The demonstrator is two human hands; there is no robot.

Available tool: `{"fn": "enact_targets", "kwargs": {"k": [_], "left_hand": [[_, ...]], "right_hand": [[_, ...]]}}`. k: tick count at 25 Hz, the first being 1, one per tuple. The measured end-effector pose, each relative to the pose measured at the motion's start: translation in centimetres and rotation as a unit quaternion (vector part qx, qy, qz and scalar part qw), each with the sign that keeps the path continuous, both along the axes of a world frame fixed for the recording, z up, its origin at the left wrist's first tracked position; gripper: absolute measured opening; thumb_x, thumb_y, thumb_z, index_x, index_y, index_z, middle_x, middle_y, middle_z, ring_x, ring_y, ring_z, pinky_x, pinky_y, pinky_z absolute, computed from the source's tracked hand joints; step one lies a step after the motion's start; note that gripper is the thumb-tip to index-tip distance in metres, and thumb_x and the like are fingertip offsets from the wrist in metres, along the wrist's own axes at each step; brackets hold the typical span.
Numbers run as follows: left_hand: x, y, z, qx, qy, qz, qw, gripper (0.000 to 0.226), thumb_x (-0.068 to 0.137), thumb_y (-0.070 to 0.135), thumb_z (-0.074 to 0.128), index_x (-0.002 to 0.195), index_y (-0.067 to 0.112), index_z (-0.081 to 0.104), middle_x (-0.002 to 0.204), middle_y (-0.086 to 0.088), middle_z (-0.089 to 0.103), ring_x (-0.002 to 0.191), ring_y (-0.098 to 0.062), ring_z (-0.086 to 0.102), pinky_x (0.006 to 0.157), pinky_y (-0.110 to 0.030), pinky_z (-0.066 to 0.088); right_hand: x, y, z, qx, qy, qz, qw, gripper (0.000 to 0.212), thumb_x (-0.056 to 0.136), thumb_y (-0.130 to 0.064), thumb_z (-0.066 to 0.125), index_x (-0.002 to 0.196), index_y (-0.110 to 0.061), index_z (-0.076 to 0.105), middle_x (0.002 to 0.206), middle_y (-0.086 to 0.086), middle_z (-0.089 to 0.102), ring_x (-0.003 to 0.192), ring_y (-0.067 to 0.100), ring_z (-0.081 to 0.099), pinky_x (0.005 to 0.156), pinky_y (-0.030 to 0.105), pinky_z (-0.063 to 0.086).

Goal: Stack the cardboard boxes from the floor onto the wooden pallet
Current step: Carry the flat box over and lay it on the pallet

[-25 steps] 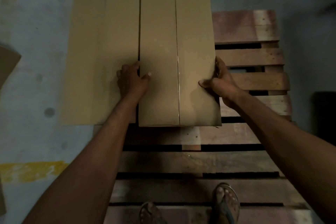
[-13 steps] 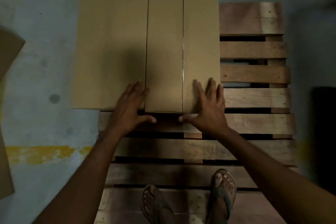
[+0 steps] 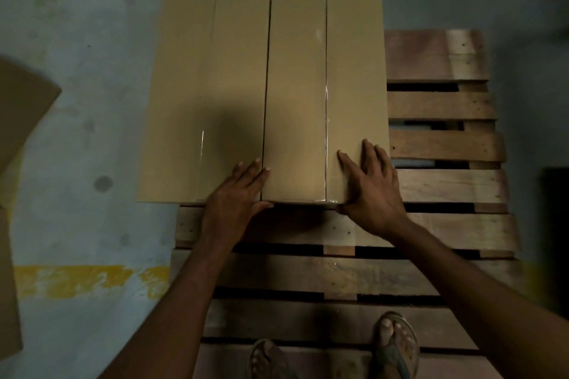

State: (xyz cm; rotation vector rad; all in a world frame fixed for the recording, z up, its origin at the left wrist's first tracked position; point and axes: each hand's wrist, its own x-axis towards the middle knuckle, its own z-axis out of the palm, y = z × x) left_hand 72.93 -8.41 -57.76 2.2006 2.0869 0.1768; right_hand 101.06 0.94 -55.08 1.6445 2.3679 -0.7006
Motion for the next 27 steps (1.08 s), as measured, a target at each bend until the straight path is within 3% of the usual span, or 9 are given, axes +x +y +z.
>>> {"fn": "enact_targets", "kwargs": {"k": [4,7,12,19,24,27], "left_hand": [[-0.2,-0.3,-0.2,-0.036,-0.078,0.037,0.996,0.087,0.069,0.040,0.090,0.147,0.020,0.056,0.155,0.000,0.049,0.143,-0.030,0.047,0.102,-0.041,0.052],[-1.0,-0.3,-0.2,-0.053,-0.125,0.024,0.990,0.090,0.067,0.025,0.093,0.148,0.017,0.054,0.157,0.002,0.043,0.145,-0.030,0.043,0.108,-0.035,0.042],[-1.4,-0.4,0.2,-0.048,-0.080,-0.006,0.996,0.086,0.070,0.021,0.092,0.147,0.016,0.055,0.156,-0.003,0.047,0.142,-0.033,0.048,0.100,-0.039,0.051],[-1.1,-0.6,0.5,-0.030,-0.064,-0.011,0.997,0.082,0.072,0.019,0.091,0.146,0.015,0.057,0.153,-0.005,0.052,0.139,-0.035,0.050,0.098,-0.042,0.053],[-0.5,-0.8,0.7,-0.042,-0.047,-0.002,0.998,0.083,0.073,0.019,0.089,0.148,0.014,0.054,0.154,-0.006,0.050,0.141,-0.035,0.049,0.105,-0.041,0.049],[-0.2,-0.6,0.8,-0.061,-0.038,0.006,0.997,0.090,0.069,0.021,0.092,0.149,0.014,0.052,0.153,-0.008,0.052,0.139,-0.036,0.051,0.105,-0.043,0.049]], "right_hand": [[0.1,0.1,-0.1,0.000,-0.008,0.006,1.000,0.117,0.075,-0.058,0.082,0.163,-0.041,0.006,0.171,0.008,-0.017,0.155,0.036,-0.016,0.124,0.062,0.004],[-0.5,0.2,0.4,0.036,-0.013,0.038,0.999,0.113,0.074,-0.061,0.077,0.163,-0.036,0.012,0.171,0.011,-0.010,0.156,0.037,-0.013,0.123,0.062,0.000],[-4.5,-1.1,-0.4,0.024,-0.035,0.167,0.985,0.116,0.082,-0.046,0.080,0.163,-0.039,-0.002,0.171,0.008,-0.020,0.155,0.036,-0.020,0.118,0.051,-0.011],[-4.2,-1.7,-0.7,0.043,-0.049,0.174,0.983,0.113,0.086,-0.028,0.078,0.163,-0.038,-0.004,0.171,0.009,-0.017,0.155,0.036,-0.020,0.119,0.048,-0.014],[-4.2,-2.4,-0.8,0.031,-0.041,0.164,0.985,0.109,0.088,-0.029,0.075,0.164,-0.037,-0.003,0.172,0.008,-0.015,0.156,0.035,-0.018,0.119,0.047,-0.012],[-4.1,-2.9,-0.7,0.007,-0.005,0.150,0.989,0.097,0.092,-0.043,0.070,0.164,-0.038,0.006,0.173,0.005,-0.011,0.157,0.032,-0.015,0.125,0.052,-0.005]]}}
